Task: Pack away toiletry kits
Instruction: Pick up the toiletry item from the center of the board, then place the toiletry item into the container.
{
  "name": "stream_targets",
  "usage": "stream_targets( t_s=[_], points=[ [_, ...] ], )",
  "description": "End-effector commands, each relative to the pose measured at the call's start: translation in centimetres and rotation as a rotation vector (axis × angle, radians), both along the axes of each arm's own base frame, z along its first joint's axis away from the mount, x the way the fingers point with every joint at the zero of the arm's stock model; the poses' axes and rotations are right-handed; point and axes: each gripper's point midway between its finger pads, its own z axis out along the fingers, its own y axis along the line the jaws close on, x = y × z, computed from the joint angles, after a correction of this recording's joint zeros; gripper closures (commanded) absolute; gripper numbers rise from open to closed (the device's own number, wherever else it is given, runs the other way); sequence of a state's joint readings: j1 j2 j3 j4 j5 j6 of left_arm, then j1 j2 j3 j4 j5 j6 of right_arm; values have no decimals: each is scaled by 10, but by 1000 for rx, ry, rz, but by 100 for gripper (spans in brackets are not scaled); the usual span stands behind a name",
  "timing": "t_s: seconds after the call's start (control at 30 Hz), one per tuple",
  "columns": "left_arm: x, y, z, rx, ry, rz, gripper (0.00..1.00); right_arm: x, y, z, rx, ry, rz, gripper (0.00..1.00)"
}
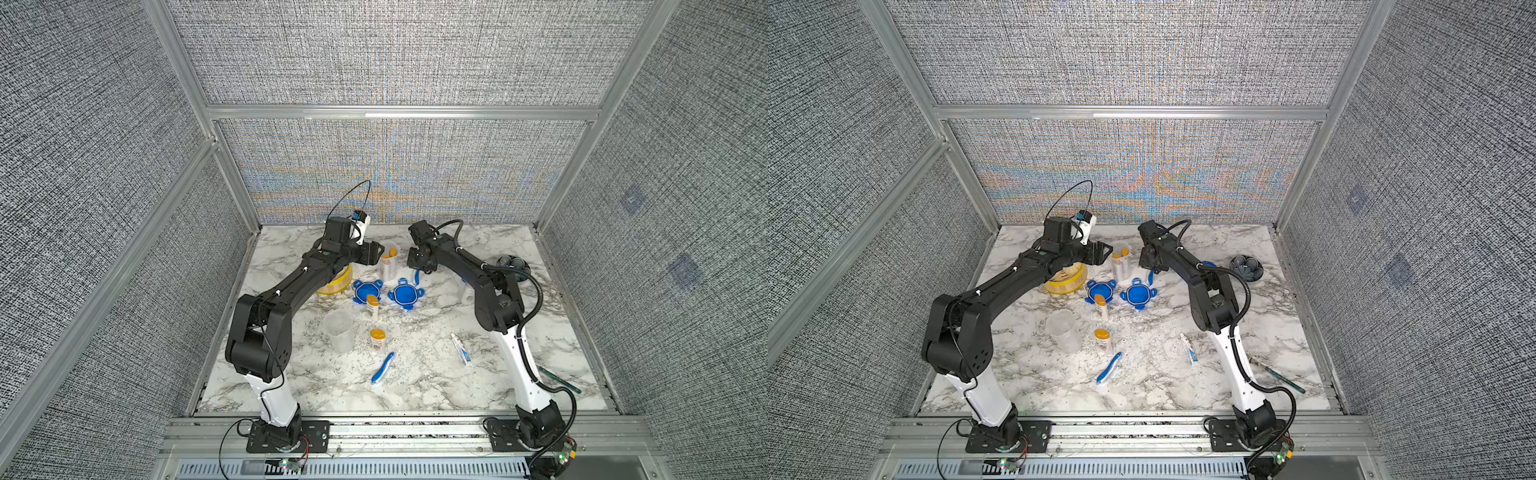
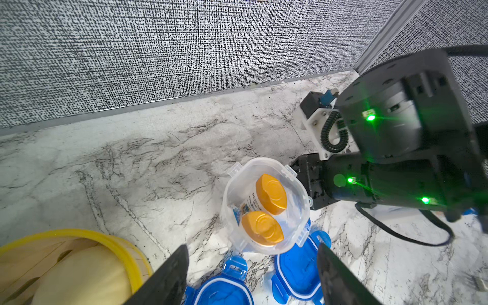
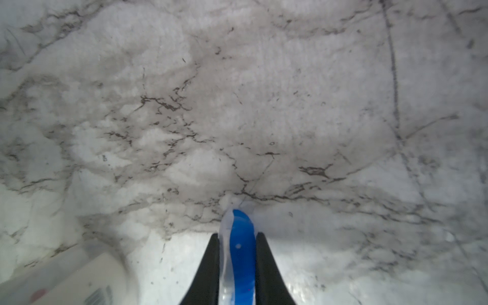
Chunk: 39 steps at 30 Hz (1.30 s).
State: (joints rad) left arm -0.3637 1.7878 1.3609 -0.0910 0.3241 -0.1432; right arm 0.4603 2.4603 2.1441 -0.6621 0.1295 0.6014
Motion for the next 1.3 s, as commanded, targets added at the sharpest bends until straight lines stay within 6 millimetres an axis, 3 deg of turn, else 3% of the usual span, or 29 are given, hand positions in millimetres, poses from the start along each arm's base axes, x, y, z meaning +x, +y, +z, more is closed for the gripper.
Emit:
stream_targets(
  t_s=[0.0, 0.17, 0.37, 0.5, 0.7, 0.87, 1.0, 1.27],
  points=[
    [-2, 0, 8, -8, -10, -3, 25, 13, -2, 35, 13, -100, 0, 84],
    [-3, -1, 19, -22, -42, -12, 25, 10, -5, 87, 30, -212, 29, 86],
    [-6, -1, 28, -34, -55, -19, 25, 0, -5, 167, 50, -465, 101, 88],
    [-6, 0, 30, -35, -63, -20, 25, -5, 20, 225, 122, -696, 234, 92],
    [-3, 1, 37, -46, -73, -16, 25, -7, 72, 266, 183, -902, 441, 91],
    [-5, 4, 42, -48, -81, -11, 25, 2, 96, 272, 215, -986, 493, 92],
    [-7, 9, 45, -45, -87, 2, 25, 7, 105, 260, 237, -1013, 508, 93],
    [-7, 14, 50, -47, -94, 14, 25, 8, 104, 224, 240, -999, 504, 94]
  ],
)
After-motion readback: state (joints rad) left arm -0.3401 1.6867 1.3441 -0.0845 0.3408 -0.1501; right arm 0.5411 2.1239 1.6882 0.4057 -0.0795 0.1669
